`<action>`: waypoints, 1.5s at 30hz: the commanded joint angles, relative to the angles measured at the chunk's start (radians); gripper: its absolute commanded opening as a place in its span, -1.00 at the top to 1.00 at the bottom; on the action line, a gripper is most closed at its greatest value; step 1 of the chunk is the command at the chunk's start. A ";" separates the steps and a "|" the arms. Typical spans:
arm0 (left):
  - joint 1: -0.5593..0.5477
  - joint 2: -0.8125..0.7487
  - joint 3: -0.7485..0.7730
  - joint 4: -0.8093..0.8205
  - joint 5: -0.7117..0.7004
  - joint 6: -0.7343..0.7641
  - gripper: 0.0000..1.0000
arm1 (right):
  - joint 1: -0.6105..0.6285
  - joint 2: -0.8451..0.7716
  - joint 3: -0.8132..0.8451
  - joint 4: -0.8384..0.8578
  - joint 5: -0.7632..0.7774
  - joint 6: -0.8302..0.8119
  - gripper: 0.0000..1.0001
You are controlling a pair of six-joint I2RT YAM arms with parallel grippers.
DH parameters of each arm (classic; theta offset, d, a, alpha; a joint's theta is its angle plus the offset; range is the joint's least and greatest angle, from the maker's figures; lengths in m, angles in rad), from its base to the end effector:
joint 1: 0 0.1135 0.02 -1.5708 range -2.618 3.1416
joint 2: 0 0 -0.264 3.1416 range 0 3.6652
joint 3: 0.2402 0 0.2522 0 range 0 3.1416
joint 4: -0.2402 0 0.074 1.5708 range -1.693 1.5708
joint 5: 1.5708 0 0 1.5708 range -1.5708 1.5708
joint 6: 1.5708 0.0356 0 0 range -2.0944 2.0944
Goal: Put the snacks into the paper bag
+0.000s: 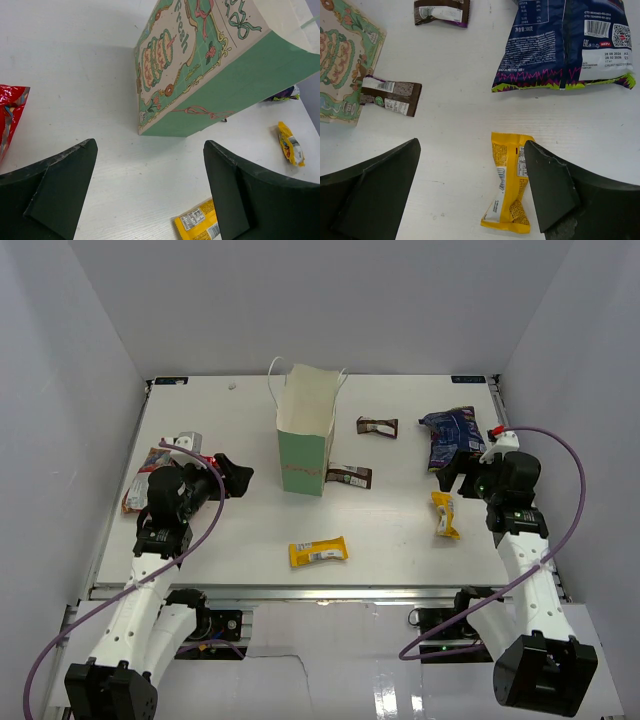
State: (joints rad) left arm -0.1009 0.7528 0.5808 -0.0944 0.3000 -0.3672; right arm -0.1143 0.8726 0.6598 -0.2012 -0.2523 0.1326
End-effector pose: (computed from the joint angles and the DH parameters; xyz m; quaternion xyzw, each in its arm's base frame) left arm 0.1812 -0.0289 0.2827 -0.0144 0.7909 -0.2547 0.5562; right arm 0.2014 -0.0142 0.2790 0.0340 0.8328 0.1103 0.5414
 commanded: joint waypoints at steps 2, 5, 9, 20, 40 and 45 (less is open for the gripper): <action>0.001 0.005 0.033 -0.010 -0.012 -0.001 -0.96 | -0.004 -0.044 0.021 0.052 -0.060 0.004 -0.80; 0.001 0.011 0.036 -0.016 -0.015 0.001 -0.96 | -0.004 -0.078 -0.055 0.120 -0.184 -0.074 -0.80; 0.001 0.007 0.036 -0.018 -0.016 0.002 -0.96 | -0.002 -0.058 -0.079 0.073 -0.389 -0.344 -0.80; 0.001 0.031 0.042 -0.010 0.054 -0.015 -0.96 | 0.015 0.276 0.234 -0.169 -0.351 -0.521 -0.80; 0.001 0.037 0.040 -0.002 0.065 -0.019 -0.96 | 0.231 0.877 0.612 0.072 0.656 -0.196 -0.83; 0.003 0.043 0.040 -0.002 0.067 -0.019 -0.96 | 0.248 1.009 0.704 0.037 0.910 -0.172 -0.80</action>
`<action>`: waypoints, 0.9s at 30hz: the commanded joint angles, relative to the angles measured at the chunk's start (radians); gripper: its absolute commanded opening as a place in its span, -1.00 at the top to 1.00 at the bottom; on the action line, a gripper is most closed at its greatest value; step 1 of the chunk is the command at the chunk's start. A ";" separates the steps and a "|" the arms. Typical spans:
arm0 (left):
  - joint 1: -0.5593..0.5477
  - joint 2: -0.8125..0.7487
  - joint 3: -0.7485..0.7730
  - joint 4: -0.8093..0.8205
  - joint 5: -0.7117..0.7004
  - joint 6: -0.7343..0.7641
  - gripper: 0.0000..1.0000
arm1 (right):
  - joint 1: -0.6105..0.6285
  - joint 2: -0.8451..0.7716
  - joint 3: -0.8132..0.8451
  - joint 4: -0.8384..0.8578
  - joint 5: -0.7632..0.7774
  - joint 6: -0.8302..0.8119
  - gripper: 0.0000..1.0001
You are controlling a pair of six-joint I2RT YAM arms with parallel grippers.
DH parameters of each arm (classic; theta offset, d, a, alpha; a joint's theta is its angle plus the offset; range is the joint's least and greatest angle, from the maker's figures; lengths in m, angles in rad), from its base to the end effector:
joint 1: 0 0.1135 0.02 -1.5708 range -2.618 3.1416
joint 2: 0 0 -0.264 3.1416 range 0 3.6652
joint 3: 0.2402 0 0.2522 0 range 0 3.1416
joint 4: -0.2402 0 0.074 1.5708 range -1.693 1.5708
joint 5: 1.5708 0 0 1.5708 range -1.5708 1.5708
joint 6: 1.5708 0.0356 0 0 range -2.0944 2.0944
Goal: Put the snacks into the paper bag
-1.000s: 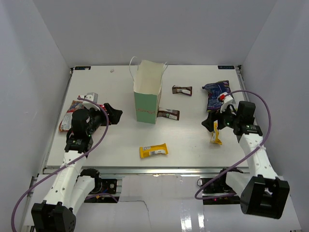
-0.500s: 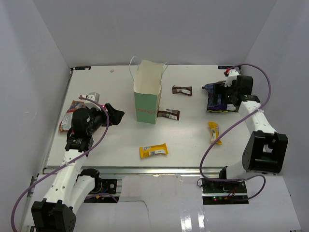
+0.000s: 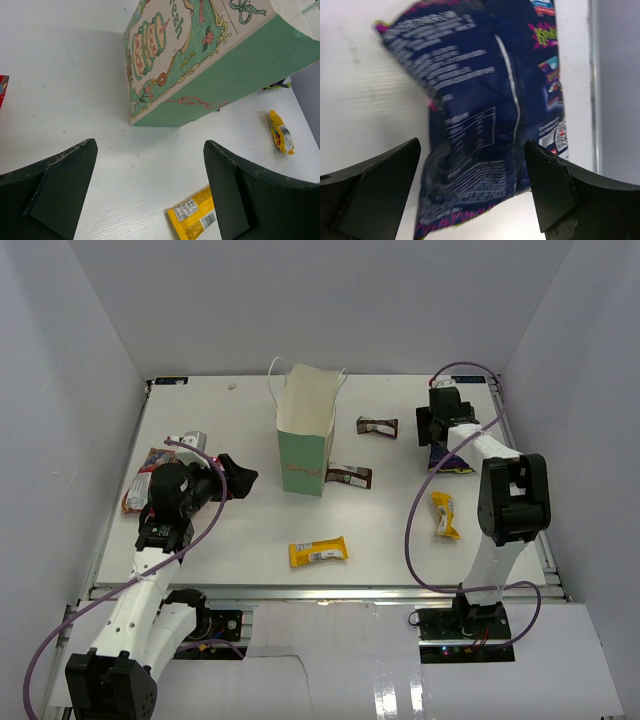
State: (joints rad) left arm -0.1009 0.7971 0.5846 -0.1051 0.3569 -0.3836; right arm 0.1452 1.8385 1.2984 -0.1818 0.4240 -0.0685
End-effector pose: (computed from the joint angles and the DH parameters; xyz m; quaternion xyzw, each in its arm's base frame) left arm 0.1874 -0.0315 0.2758 -0.0092 0.8039 -0.2780 0.5257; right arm 0.4085 0.0449 0.2232 -0.0088 0.8950 -0.1762 0.4097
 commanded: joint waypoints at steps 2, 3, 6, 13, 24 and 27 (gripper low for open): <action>0.003 -0.001 0.038 0.008 0.013 -0.003 -0.96 | -0.012 0.070 0.065 0.022 0.233 0.024 -0.80; 0.003 -0.001 0.037 0.008 0.013 -0.003 -0.96 | -0.012 0.082 0.065 0.024 0.222 0.021 -0.80; 0.003 -0.002 0.038 0.008 0.013 -0.003 -0.96 | -0.012 0.100 0.071 0.030 0.208 0.019 -0.85; 0.003 -0.006 0.038 0.008 0.010 -0.003 -0.96 | -0.015 0.128 0.065 0.031 0.115 0.004 -0.43; 0.003 -0.012 0.038 0.008 0.007 -0.001 -0.96 | -0.119 -0.020 0.012 0.015 -0.260 0.019 0.85; 0.003 -0.013 0.037 0.008 0.007 -0.001 -0.96 | -0.183 -0.120 -0.007 -0.005 -0.559 0.012 0.85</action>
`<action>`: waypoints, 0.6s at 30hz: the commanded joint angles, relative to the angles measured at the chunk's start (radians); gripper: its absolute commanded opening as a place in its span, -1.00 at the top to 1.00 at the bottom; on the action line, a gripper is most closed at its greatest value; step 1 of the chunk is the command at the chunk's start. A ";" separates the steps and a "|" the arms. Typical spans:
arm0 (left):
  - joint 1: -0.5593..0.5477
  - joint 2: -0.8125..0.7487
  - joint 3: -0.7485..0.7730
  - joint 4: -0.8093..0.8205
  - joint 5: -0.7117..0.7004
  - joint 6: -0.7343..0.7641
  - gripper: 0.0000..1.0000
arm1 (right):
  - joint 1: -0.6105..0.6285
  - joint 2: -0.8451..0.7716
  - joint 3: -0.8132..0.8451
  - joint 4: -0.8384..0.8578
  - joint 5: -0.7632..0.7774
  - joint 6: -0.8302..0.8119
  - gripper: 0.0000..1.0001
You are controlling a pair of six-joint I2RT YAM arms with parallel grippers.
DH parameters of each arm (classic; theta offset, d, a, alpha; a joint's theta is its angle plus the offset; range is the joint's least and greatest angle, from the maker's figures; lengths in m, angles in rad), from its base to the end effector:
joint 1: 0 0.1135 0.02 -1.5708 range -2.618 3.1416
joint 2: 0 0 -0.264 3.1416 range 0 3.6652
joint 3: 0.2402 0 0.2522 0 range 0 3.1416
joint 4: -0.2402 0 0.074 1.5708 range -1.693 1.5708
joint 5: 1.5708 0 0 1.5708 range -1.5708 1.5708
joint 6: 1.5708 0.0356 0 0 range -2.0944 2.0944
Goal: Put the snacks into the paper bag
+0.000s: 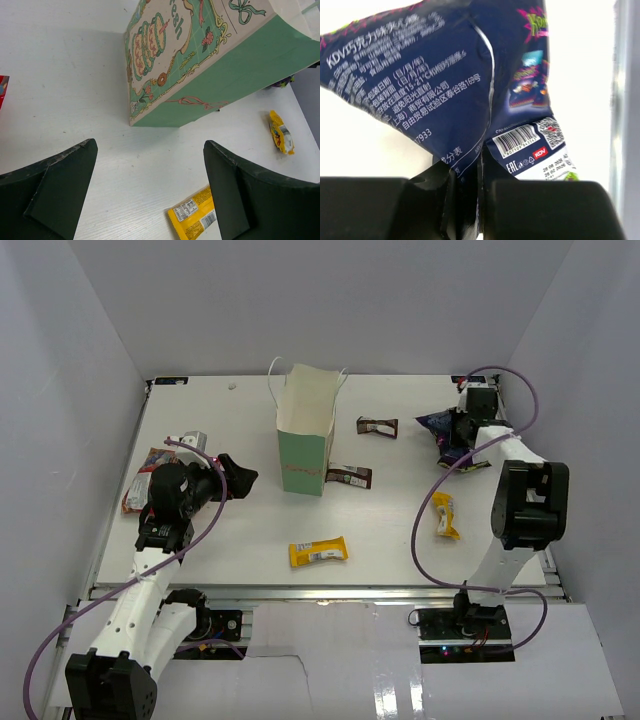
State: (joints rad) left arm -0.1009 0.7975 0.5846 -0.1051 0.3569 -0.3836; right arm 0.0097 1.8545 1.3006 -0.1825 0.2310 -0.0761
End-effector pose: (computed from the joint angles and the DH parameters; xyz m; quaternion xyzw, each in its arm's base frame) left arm 0.1875 -0.0315 0.2757 -0.0093 0.8040 -0.2780 0.5256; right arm 0.4143 -0.0041 0.2161 0.0077 0.9093 -0.1187 0.3988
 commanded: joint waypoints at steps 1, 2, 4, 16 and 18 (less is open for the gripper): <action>0.003 -0.014 0.037 0.008 0.007 -0.001 -0.96 | -0.059 -0.159 -0.021 -0.003 -0.425 0.021 0.85; 0.003 -0.015 0.037 0.007 0.005 -0.001 -0.96 | -0.076 -0.184 -0.026 -0.008 -0.487 0.018 0.85; 0.003 -0.017 0.037 0.007 0.005 -0.001 -0.96 | -0.086 -0.242 -0.037 -0.008 -0.625 0.025 0.85; 0.003 -0.026 0.038 -0.002 -0.019 0.005 -0.96 | -0.100 -0.434 -0.026 0.107 -1.127 0.319 0.85; 0.003 -0.026 0.038 -0.004 -0.022 0.006 -0.96 | -0.100 -0.462 0.011 0.146 -1.180 0.387 0.85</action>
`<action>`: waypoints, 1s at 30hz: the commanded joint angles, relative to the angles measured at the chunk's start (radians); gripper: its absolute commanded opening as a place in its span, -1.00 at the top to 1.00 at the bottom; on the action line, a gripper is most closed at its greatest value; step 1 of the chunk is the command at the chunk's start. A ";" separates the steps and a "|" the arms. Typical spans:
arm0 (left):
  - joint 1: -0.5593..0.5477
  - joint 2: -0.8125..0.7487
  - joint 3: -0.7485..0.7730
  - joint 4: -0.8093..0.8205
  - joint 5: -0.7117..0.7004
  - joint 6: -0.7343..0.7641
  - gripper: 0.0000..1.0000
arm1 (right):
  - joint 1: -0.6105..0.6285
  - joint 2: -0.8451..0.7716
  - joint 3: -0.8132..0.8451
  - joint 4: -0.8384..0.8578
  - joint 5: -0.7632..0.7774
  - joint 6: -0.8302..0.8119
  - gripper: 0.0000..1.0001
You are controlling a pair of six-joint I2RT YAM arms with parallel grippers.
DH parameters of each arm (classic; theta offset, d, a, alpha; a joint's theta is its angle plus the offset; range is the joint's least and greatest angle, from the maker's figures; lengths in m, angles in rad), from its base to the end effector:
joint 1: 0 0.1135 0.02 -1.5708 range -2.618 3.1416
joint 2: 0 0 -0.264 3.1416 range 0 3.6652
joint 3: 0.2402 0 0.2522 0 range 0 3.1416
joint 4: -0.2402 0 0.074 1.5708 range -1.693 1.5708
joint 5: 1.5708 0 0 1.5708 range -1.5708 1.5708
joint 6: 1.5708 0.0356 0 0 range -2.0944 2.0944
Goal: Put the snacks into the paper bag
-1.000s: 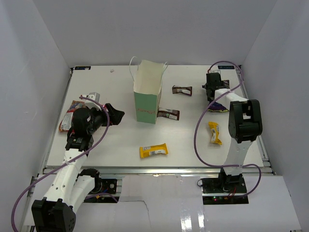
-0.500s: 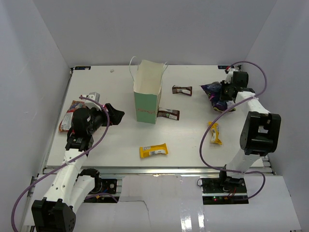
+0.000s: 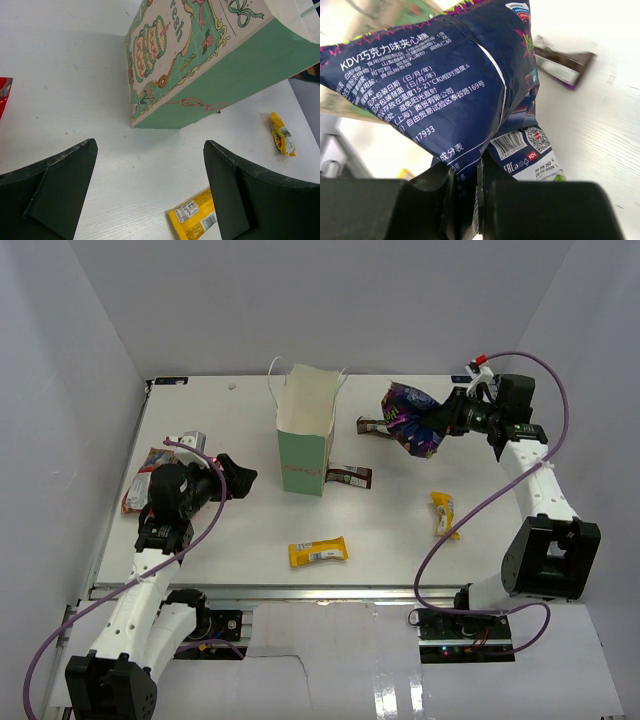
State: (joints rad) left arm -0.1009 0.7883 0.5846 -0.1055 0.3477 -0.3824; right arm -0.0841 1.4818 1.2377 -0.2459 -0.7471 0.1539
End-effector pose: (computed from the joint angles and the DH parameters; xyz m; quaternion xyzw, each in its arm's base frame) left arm 0.1861 -0.0310 0.2772 -0.0106 0.8018 -0.2746 0.5306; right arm 0.3379 -0.0042 0.3284 -0.0916 0.8150 0.3294 0.4678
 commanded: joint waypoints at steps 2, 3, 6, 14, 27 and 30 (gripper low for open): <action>0.003 -0.017 0.040 -0.005 -0.019 0.005 -0.96 | -0.003 -0.100 0.115 0.275 -0.227 0.255 0.85; 0.003 -0.014 0.040 -0.005 -0.021 0.007 -0.96 | -0.002 -0.107 0.171 0.290 -0.241 0.281 0.85; 0.003 -0.015 0.040 -0.007 -0.027 0.008 -0.96 | 0.001 -0.101 0.306 0.342 -0.247 0.369 0.84; 0.004 -0.003 0.044 -0.011 -0.038 0.014 -0.96 | 0.056 -0.023 0.497 0.669 -0.192 0.729 0.84; 0.015 0.035 0.052 -0.025 -0.069 0.030 -0.96 | 0.388 0.219 0.747 0.878 -0.100 0.834 0.85; 0.021 0.045 0.055 -0.028 -0.072 0.031 -0.96 | 0.441 0.288 0.776 0.885 -0.090 0.805 0.85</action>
State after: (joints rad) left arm -0.0895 0.8303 0.6006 -0.1230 0.2916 -0.3630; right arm 0.3225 1.7782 1.9148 0.4541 -0.9146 0.9554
